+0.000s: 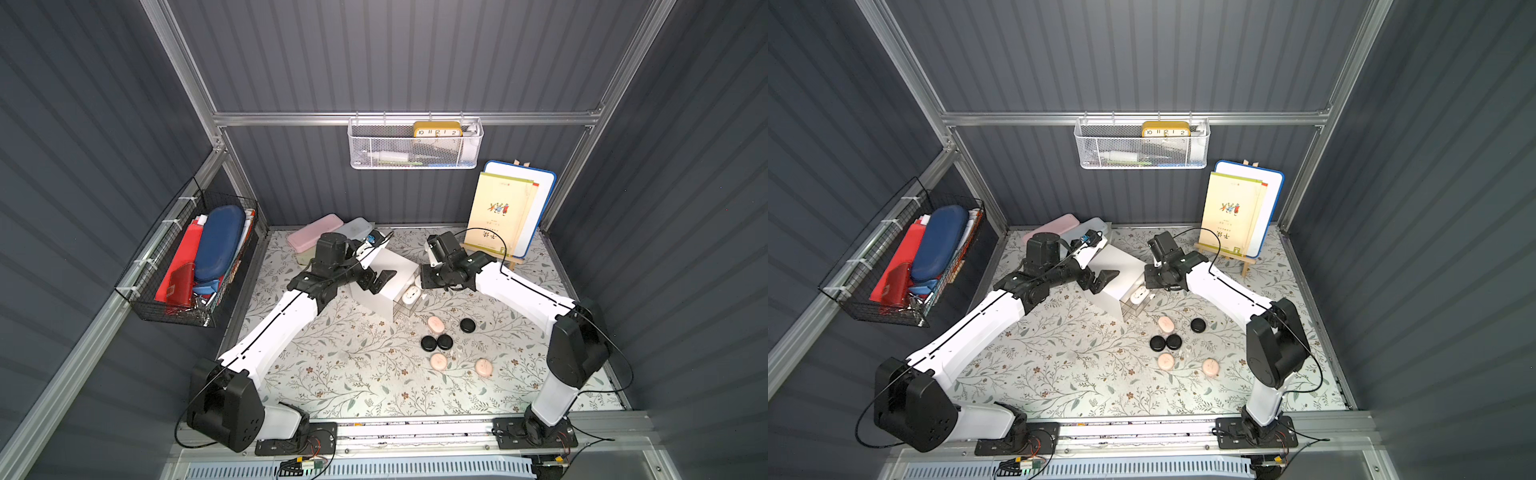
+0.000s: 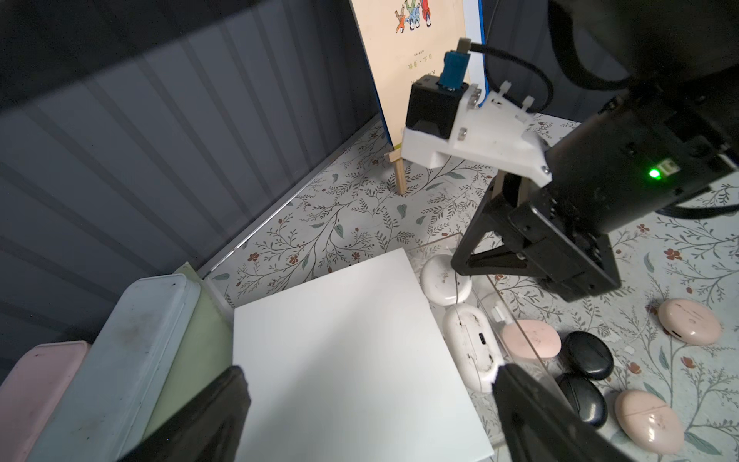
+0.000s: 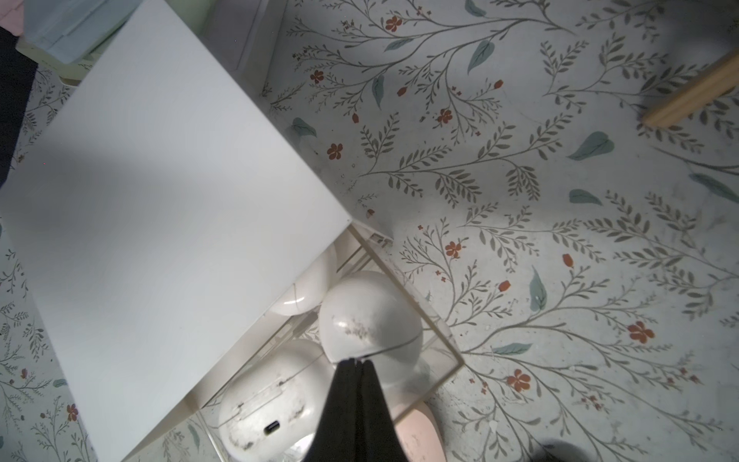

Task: Put the bluetooth earphones in the drawer according to color
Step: Place the bluetooth earphone in the drawer, then close the drawer in the storage box.

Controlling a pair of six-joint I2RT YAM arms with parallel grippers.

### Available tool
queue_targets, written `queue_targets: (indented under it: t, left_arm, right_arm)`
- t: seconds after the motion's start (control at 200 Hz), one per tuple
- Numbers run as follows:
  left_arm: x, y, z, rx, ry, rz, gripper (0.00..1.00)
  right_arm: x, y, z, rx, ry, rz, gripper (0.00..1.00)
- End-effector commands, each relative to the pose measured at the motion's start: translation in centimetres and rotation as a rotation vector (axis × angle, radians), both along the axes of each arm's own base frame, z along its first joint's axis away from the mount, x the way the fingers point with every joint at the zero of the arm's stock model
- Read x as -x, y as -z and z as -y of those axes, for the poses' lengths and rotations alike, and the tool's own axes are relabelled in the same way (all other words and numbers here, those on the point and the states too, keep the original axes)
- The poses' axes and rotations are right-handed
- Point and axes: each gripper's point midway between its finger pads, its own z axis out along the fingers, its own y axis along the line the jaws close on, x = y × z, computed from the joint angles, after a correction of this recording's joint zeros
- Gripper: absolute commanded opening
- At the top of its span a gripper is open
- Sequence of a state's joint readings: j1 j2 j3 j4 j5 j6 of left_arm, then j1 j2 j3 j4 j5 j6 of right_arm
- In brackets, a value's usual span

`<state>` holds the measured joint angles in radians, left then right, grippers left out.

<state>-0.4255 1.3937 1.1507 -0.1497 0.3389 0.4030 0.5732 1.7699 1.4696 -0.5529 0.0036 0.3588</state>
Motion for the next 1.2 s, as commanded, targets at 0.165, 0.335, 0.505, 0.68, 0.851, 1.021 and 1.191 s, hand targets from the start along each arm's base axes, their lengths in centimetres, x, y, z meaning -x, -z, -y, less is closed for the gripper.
queue_targets:
  t: [0.165,0.335,0.505,0.68,0.851,1.021,1.191]
  left_arm:
    - [0.2,-1.2,-0.3,0.021,-0.009,0.026,0.99]
    - [0.2,-1.8,0.0,0.047,0.003,0.04,0.99]
    - [0.2,-1.3,0.8,0.064,0.038,0.017,0.9]
    - [-0.6,0.5,1.1,0.041,0.039,-0.033,0.6]
    - [-1.0,2.4,1.9,0.03,0.069,-0.105,0.2]
    - [-1.5,3.6,2.1,0.023,0.066,-0.133,0.0]
    - [-1.7,4.7,2.1,0.008,0.06,-0.162,0.0]
  right_arm:
    - [-0.4,-0.8,0.2,-0.005,-0.004,0.001,0.0]
    - [0.2,-3.7,0.0,-0.099,-0.021,0.116,0.0]
    - [1.3,-4.3,1.2,-0.13,0.013,0.159,0.0]
    - [2.9,-2.0,2.2,-0.146,0.046,0.127,0.0]
    - [4.3,-0.6,2.0,-0.218,0.055,0.097,0.0]
    - [5.2,0.3,2.0,-0.305,0.088,0.103,0.0]
    - [5.2,1.1,1.6,-0.353,0.094,0.102,0.0]
